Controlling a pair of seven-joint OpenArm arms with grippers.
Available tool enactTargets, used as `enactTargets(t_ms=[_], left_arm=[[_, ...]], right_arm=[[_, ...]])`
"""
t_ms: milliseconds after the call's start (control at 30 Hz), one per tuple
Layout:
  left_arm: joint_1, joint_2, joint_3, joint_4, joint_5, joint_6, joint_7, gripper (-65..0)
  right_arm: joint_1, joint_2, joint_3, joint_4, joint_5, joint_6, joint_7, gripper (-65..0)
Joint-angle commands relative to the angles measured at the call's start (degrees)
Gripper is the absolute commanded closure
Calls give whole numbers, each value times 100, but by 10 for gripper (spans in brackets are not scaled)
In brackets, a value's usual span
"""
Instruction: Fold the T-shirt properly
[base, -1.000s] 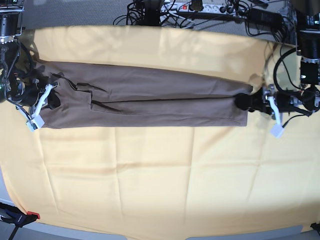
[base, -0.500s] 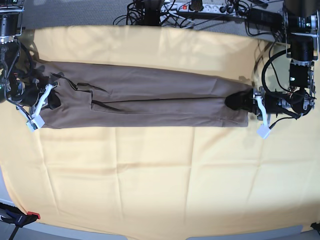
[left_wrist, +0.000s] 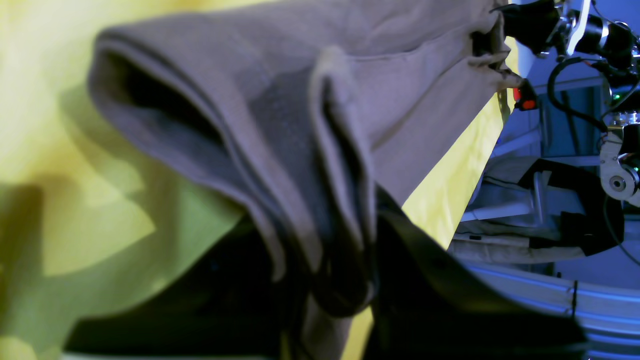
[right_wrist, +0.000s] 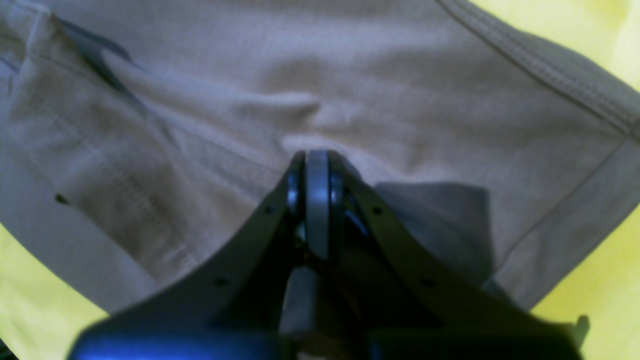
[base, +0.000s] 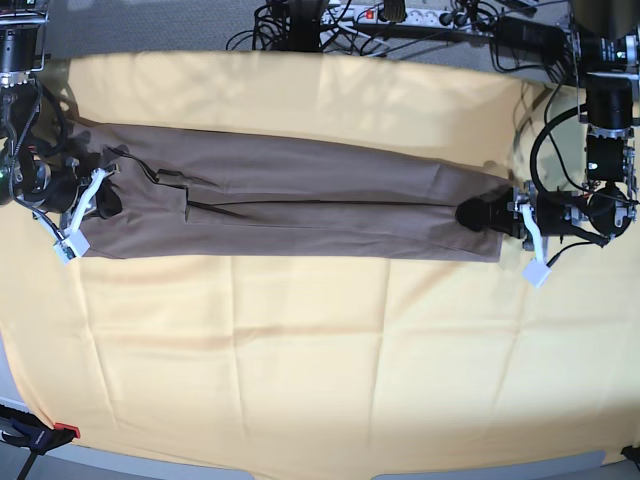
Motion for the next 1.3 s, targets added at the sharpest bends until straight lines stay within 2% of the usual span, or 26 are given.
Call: enactTargets(t_ms=[0,300,733,1033,1133,1267], left_arm=[[-192,-42,-55,76,-141,-2,-20,0],[-282,629,-55,173,-141,61,-20,0],[-282,1779,-52,1132,-141,44,-20,0],[-278,2730,-52,1084,-141,-256,-20,0],[-264,2999,-52,1084,-141,-468,-20,0],[-214,3252,-52,1084,83,-503,-20,0]], right_arm=[[46,83,4,28,-48,-7,-59,0],[46,81,4,28,-70,-9,-22,0],[46,81,4,28,-68,-9,-20,0],[46,81,4,28,-63,-9,-17,0],[46,81,4,28,-63,-7,-17,0],[46,81,4,28,-50,-7,-20,0]])
